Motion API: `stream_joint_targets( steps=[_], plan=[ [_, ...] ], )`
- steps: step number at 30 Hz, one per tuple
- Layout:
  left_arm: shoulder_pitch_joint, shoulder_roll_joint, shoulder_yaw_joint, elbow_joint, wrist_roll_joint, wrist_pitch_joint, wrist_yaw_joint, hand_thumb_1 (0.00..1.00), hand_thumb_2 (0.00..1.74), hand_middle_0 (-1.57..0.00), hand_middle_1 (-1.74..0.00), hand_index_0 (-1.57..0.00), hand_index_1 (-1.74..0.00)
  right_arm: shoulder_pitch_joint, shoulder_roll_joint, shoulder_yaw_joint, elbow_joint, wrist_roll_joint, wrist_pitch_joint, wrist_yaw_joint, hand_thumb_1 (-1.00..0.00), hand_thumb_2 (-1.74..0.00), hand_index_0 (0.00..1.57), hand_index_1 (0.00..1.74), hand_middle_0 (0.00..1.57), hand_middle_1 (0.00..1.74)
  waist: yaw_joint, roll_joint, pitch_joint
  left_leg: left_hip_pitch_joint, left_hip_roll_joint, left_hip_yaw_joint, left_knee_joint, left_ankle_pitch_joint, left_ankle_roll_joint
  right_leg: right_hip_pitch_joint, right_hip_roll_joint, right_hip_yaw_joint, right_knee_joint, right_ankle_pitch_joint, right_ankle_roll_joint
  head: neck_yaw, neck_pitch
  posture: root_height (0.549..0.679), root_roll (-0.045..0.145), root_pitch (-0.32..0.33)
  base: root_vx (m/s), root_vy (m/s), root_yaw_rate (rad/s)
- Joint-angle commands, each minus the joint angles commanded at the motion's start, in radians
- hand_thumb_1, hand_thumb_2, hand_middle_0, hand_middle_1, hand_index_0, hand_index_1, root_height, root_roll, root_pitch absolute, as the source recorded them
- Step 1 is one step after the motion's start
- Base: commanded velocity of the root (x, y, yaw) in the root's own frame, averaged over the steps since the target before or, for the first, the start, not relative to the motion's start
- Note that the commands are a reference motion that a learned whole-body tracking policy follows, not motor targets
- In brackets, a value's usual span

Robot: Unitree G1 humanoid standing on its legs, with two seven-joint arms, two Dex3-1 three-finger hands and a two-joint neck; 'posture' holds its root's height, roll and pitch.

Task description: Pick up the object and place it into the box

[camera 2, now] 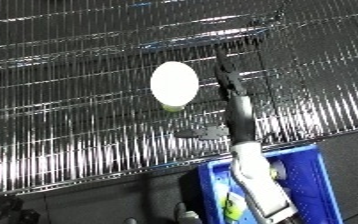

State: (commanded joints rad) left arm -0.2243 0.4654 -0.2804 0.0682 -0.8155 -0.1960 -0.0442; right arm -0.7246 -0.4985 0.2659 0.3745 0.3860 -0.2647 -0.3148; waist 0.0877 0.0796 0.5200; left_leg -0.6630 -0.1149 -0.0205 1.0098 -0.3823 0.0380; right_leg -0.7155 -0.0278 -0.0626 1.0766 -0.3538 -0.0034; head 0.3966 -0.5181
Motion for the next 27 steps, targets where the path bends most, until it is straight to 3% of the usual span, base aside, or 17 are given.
stream_joint_targets(
  steps=[8, 16, 27],
  plan=[
    [-0.026, 0.007, -0.016, -0.022, -0.022, -0.016, 0.011, 1.0, 1.74, -1.57, -1.74, -1.57, -1.74, -0.107, -0.025, 0.017, 0.095, 0.036, 0.017, -0.001, 0.0, 0.0, 0.0, 0.0, 0.0, 0.0, 0.017, 0.011, 0.0, -0.039, -0.004, 0.001, 0.015, -0.008, 0.0073, -0.04, 0.0013, -0.008, 0.016, -0.008, -0.0035, 0.03, 0.041, 0.584, 0.059, 0.058, -0.027, 0.021, 0.038],
    [-0.036, 0.003, -0.014, -0.034, -0.022, -0.027, 0.029, 1.0, 1.74, -1.57, -1.74, -1.57, -1.74, -0.169, -0.04, 0.047, 0.174, 0.043, 0.066, 0.0, 0.0, 0.0, 0.0, 0.0, 0.0, 0.0, 0.03, 0.02, 0.0, -0.067, -0.007, 0.0, 0.014, -0.003, 0.0113, -0.069, 0.0023, -0.016, 0.025, -0.012, -0.0111, 0.048, 0.069, 0.581, 0.059, 0.08, -0.032, 0.023, 0.043],
    [-0.056, -0.001, -0.005, -0.047, -0.011, -0.03, 0.048, 1.0, 1.74, -1.57, -1.74, -1.57, -1.74, -0.218, -0.024, 0.079, 0.236, 0.04, 0.078, 0.016, -0.55, -0.96, 0.86, 0.96, 0.86, 0.96, 0.046, 0.027, 0.0, -0.084, -0.017, -0.003, 0.012, 0.001, 0.0128, -0.086, 0.003, -0.02, 0.03, -0.014, -0.0128, 0.073, 0.092, 0.58, 0.058, 0.094, -0.023, 0.007, 0.052]
  ],
)
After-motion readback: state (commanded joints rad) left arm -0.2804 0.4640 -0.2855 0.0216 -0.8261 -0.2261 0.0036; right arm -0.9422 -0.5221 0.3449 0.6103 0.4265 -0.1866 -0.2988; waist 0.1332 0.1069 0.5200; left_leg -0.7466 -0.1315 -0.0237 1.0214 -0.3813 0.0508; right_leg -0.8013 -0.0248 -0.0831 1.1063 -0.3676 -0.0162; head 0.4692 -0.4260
